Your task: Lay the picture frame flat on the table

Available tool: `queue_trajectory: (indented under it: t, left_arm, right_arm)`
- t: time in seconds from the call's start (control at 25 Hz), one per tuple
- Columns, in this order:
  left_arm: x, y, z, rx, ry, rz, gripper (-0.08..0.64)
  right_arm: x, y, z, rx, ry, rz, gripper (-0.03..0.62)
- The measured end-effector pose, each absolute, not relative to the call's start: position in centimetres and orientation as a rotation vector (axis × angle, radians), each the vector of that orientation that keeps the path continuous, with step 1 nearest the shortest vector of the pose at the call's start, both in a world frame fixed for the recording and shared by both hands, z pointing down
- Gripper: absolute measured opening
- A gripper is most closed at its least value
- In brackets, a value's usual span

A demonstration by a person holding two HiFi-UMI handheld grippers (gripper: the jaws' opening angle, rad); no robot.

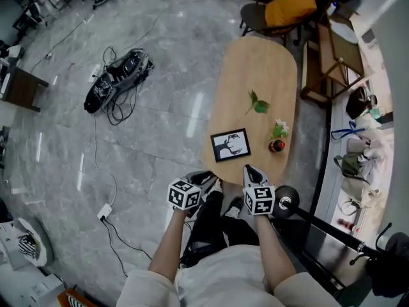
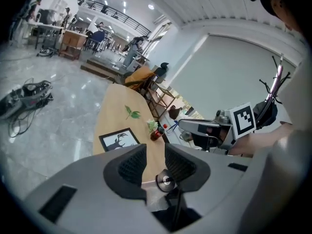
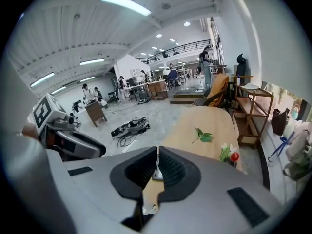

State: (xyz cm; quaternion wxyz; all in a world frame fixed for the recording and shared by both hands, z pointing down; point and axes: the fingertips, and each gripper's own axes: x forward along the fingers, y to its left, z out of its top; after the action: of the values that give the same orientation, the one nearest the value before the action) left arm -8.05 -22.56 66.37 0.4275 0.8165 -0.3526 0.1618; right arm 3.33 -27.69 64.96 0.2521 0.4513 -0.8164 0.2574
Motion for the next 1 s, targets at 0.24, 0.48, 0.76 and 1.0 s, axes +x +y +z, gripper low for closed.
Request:
queue_trajectory:
  t: [0.24,0.48,0.76,1.0]
  left_arm:
    - [-7.9,-19.1,60.7,2.124,-1.016,0.552,0.126]
    - [-7.6,-19.0,57.7,2.205,-1.127,0.579,0.122]
    - [-2.8,-18.4,55.1,2.209,-1.232,0.685,0.106]
    - [0.0,-17.1,56.0,2.202,-1.202,0.722,0.106]
  right_arm:
    - [3.0,-22.8,58.8,1.161,-2.310,0.630,0.035]
    - [2.0,-19.3,57.5,1.122,-2.362,0.537,0.035]
    - [4.7,-17.1,55.7,1.011,-2.398,0.553,0.035]
    - [6.0,-17.0,55.1,1.019,-2.399,0.591,0.035]
